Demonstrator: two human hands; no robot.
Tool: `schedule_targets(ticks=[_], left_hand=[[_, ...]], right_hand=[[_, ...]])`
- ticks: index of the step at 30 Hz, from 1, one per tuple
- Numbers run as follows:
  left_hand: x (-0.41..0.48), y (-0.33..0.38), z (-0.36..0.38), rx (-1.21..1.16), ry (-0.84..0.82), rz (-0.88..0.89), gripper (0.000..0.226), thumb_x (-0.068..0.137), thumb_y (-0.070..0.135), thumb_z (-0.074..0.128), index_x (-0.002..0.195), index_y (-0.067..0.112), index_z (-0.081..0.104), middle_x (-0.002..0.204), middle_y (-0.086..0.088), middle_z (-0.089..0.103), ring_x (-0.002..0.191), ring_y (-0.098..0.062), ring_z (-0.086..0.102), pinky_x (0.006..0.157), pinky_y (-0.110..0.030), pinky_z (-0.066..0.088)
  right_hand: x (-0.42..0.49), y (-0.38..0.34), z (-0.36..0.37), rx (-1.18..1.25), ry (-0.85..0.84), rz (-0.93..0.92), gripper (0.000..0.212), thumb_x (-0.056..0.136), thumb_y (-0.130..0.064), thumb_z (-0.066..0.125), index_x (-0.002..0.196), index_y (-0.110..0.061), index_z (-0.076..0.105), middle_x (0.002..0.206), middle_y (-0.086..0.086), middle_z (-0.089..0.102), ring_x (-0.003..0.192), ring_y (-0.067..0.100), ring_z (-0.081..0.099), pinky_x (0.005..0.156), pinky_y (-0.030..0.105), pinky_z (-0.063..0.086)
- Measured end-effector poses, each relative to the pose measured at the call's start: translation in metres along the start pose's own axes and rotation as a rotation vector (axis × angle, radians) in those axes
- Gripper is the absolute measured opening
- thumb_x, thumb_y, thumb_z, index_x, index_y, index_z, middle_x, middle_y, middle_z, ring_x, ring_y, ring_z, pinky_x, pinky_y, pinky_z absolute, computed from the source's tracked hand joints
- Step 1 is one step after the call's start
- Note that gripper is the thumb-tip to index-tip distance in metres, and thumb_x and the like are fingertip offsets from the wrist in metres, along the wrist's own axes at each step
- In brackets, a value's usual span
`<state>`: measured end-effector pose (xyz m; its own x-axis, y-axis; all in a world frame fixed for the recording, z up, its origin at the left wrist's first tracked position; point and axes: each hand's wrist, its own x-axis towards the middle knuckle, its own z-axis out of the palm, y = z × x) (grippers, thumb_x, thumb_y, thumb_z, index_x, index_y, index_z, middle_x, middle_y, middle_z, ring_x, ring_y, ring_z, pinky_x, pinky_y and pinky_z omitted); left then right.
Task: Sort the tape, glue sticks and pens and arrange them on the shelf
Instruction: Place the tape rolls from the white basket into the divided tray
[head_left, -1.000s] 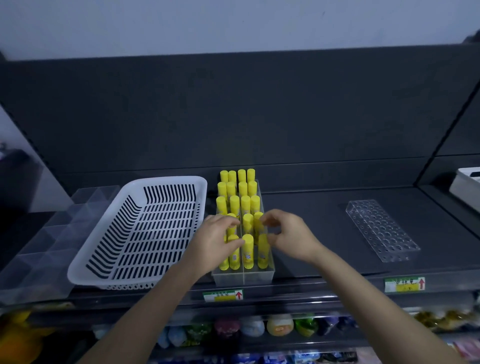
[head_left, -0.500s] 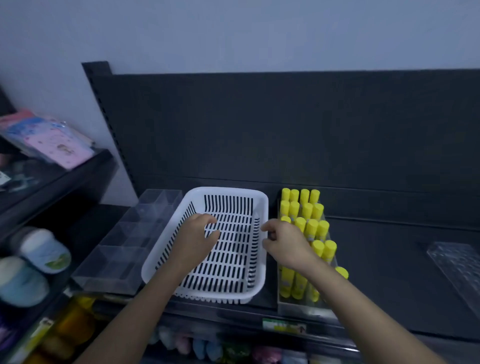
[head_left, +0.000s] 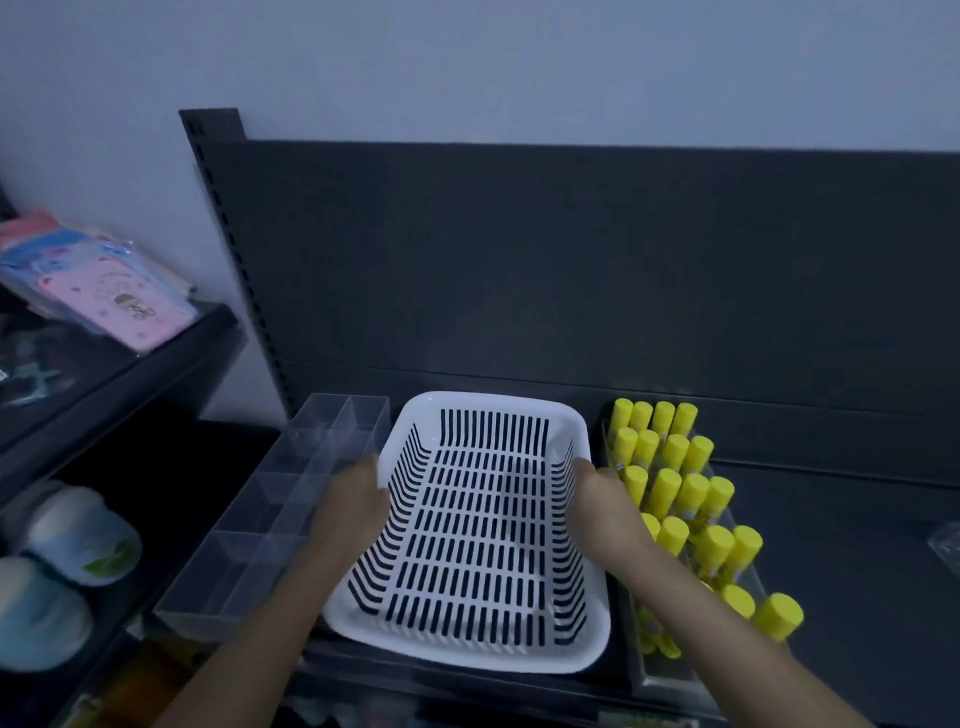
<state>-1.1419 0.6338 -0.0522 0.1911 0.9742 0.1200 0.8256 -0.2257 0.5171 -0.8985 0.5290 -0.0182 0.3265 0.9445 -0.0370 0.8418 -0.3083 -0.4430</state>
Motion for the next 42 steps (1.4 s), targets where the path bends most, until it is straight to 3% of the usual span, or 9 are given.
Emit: schedule_targets(ticks=[4, 7, 12, 16, 18, 27, 30, 39, 42], left_hand=[[0.016, 0.010, -0.027, 0.057, -0.005, 0.025, 0.009, 0.090, 0.007, 0.049, 0.091, 0.011, 0.057, 0.078, 0.004, 0.055, 0.070, -0.013, 0.051, 0.057, -0.026, 0.034], [0.024, 0.022, -0.055, 0.012, 0.002, 0.065, 0.007, 0.089, 0.008, 0.050, 0.092, 0.013, 0.054, 0.077, 0.005, 0.053, 0.068, -0.012, 0.050, 0.056, -0.028, 0.035], [0.029, 0.059, -0.089, -0.172, 0.114, 0.144, 0.013, 0.086, 0.012, 0.054, 0.096, 0.019, 0.049, 0.076, 0.010, 0.055, 0.069, -0.004, 0.052, 0.052, -0.024, 0.036], [0.025, 0.103, -0.092, -0.202, 0.099, 0.186, 0.017, 0.089, 0.013, 0.053, 0.103, 0.021, 0.046, 0.082, 0.009, 0.056, 0.074, -0.010, 0.057, 0.060, -0.031, 0.044], [0.016, 0.125, -0.086, -0.241, 0.108, 0.226, 0.017, 0.090, 0.013, 0.053, 0.102, 0.023, 0.046, 0.082, 0.010, 0.057, 0.072, -0.008, 0.058, 0.056, -0.028, 0.043], [-0.059, 0.258, -0.032, -0.382, 0.126, 0.385, 0.024, 0.090, 0.015, 0.054, 0.103, 0.031, 0.042, 0.081, 0.014, 0.059, 0.067, -0.002, 0.056, 0.049, -0.021, 0.036], [-0.095, 0.310, -0.001, -0.411, 0.063, 0.438, 0.025, 0.090, 0.013, 0.054, 0.104, 0.030, 0.042, 0.083, 0.015, 0.059, 0.069, -0.002, 0.057, 0.049, -0.022, 0.037], [-0.203, 0.457, 0.105, -0.503, -0.130, 0.618, 0.025, 0.088, 0.015, 0.058, 0.102, 0.030, 0.044, 0.078, 0.016, 0.059, 0.066, -0.001, 0.056, 0.049, -0.019, 0.035], [-0.230, 0.500, 0.131, -0.548, -0.225, 0.651, 0.023, 0.088, 0.016, 0.058, 0.102, 0.030, 0.047, 0.075, 0.013, 0.061, 0.063, 0.000, 0.060, 0.047, -0.016, 0.036]], right_hand=[[0.003, -0.004, -0.013, 0.078, 0.162, 0.008, 0.045, 0.080, 0.009, 0.043, 0.123, -0.001, 0.050, 0.108, 0.021, 0.061, 0.091, 0.034, 0.058, 0.066, 0.034, 0.047], [0.004, -0.010, -0.031, 0.172, 0.278, 0.041, 0.053, 0.081, 0.006, 0.048, 0.132, -0.005, 0.049, 0.118, 0.017, 0.063, 0.103, 0.033, 0.059, 0.069, 0.026, 0.040], [-0.002, -0.009, -0.068, 0.209, 0.441, 0.033, 0.046, 0.085, -0.001, 0.050, 0.131, -0.009, 0.053, 0.126, 0.013, 0.060, 0.105, 0.031, 0.059, 0.075, 0.028, 0.041], [-0.015, 0.010, -0.100, 0.247, 0.539, 0.056, 0.045, 0.084, -0.001, 0.049, 0.128, -0.010, 0.055, 0.123, 0.014, 0.059, 0.109, 0.030, 0.056, 0.079, 0.024, 0.036], [-0.028, 0.026, -0.116, 0.252, 0.583, 0.071, 0.044, 0.084, -0.001, 0.050, 0.127, -0.009, 0.056, 0.120, 0.015, 0.061, 0.106, 0.030, 0.057, 0.080, 0.024, 0.037], [-0.120, 0.138, -0.188, 0.205, 0.731, 0.194, 0.040, 0.090, -0.004, 0.050, 0.129, -0.010, 0.055, 0.130, 0.010, 0.056, 0.116, 0.024, 0.054, 0.092, 0.030, 0.044], [-0.165, 0.193, -0.211, 0.189, 0.780, 0.252, 0.040, 0.090, -0.004, 0.049, 0.129, -0.010, 0.056, 0.132, 0.008, 0.056, 0.119, 0.023, 0.053, 0.092, 0.026, 0.041], [-0.307, 0.345, -0.254, 0.062, 0.896, 0.506, 0.042, 0.087, -0.002, 0.051, 0.127, -0.011, 0.057, 0.127, 0.010, 0.060, 0.109, 0.028, 0.058, 0.086, 0.032, 0.046], [-0.344, 0.385, -0.264, 0.075, 0.931, 0.602, 0.042, 0.087, -0.002, 0.051, 0.127, -0.011, 0.057, 0.127, 0.010, 0.060, 0.114, 0.027, 0.055, 0.092, 0.032, 0.043]])
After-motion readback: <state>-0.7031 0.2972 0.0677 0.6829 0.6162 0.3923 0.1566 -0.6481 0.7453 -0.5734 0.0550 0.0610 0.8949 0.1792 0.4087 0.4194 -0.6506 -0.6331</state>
